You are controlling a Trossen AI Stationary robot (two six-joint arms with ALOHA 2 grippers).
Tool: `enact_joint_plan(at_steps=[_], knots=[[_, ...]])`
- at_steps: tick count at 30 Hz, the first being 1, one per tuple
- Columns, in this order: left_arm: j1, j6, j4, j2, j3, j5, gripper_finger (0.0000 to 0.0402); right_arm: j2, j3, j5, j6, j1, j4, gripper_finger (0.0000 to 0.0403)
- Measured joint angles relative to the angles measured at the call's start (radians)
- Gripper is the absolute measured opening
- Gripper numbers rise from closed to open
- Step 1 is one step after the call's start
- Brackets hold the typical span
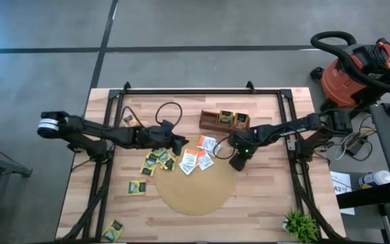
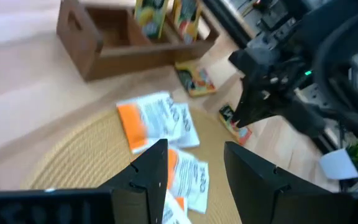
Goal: Pick & Place Tea
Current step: Put the mango tea bag into the right section of the wooden organizer
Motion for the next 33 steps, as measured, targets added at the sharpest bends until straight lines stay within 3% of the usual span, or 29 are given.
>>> enact_joint_plan(at_steps=[10, 16, 19, 25, 33], knots=[[-0.029, -0.019, 0.008, 0.139, 0.070, 0.006, 0.0151, -0.160, 0.011, 0.088, -0.002, 0.066, 0.051, 0.0061], [-0.029, 0.073, 0.017, 0.268, 0.195, 0.080, 0.0151, -0.248, -0.007, 0.087, 0.113, 0.067, -0.151, 0.0063], [-0.026, 0.125, 0.016, 0.350, 0.276, 0.121, 0.0151, -0.248, -0.028, 0.073, 0.173, 0.087, -0.186, 0.0066], [0.009, 0.170, 0.012, 0.517, 0.451, 0.251, 0.0151, -0.200, -0.059, 0.058, 0.251, 0.187, -0.039, 0.0070], [0.064, 0.169, -0.009, 0.656, 0.583, 0.369, 0.0151, -0.127, -0.065, 0.264, 0.346, 0.291, -0.023, 0.0068]])
